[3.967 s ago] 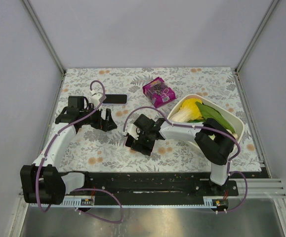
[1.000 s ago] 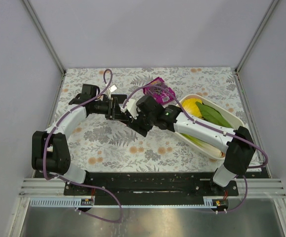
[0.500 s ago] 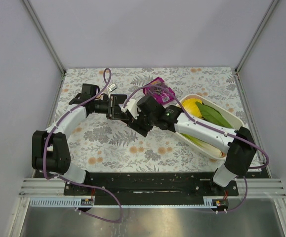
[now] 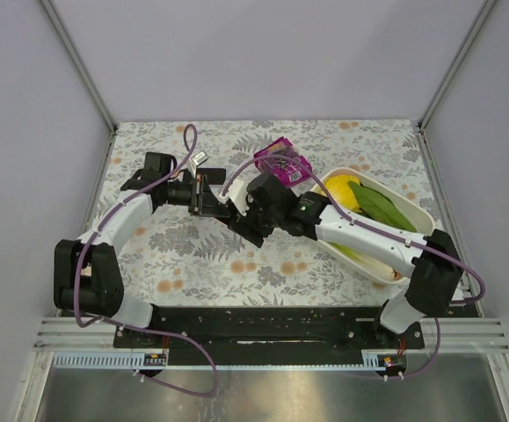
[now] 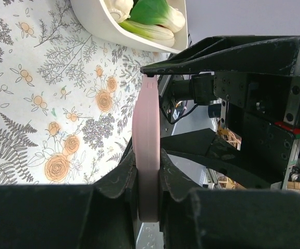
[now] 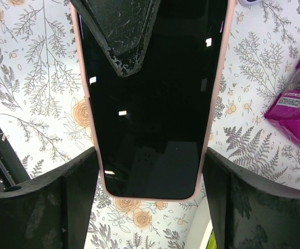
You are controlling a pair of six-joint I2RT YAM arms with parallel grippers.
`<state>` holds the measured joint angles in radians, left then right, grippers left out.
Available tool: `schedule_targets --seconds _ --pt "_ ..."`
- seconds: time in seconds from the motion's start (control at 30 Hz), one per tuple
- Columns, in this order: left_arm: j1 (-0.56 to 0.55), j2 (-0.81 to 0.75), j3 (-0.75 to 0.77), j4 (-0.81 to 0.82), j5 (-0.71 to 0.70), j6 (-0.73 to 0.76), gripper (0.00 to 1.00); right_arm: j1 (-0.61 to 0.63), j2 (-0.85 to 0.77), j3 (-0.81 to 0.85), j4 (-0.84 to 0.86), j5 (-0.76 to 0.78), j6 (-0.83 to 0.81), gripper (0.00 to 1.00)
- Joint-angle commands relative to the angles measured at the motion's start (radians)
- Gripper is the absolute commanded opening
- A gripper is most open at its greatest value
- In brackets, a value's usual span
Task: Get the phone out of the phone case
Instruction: Adjust the phone.
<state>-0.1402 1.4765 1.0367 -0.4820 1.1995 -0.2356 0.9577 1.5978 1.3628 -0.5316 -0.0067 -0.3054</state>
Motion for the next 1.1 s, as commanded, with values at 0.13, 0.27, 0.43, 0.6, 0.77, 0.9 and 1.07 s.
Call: schedule_targets --seconds 0.13,0.27,0.43,0.6,0.77,0.9,1.07 --pt "-0.004 -0.1 0.045 -0.093 -0.014 0.222 0.0 0.001 -0.137 -0.022 0.019 -0.006 0.005 0.66" --pt "-0.002 -0.12 0.066 -0.116 0.0 0.228 0.0 0.003 -0.153 -0.033 -0.007 -0.03 0.005 0.91" --pt "-0.002 -0.134 0.08 -0.116 0.0 0.228 0.0 0.001 -0.182 -0.056 -0.008 -0.059 0.015 0.99" --pt "-0.002 -0.131 0.127 -0.232 -0.02 0.385 0.0 0.001 -0.211 -0.044 -0.033 -0.064 0.015 0.99" --pt "-0.001 -0.171 0.212 -0.452 -0.061 0.64 0.0 -0.019 -0.251 -0.027 -0.053 -0.111 0.006 0.97" --pt "-0.002 -0.241 0.244 -0.573 -0.093 0.769 0.0 -0.054 -0.288 -0.042 -0.06 -0.226 -0.032 0.93" --pt "-0.002 -0.324 0.27 -0.653 -0.127 0.847 0.0 -0.123 -0.308 -0.079 -0.082 -0.447 -0.101 0.89"
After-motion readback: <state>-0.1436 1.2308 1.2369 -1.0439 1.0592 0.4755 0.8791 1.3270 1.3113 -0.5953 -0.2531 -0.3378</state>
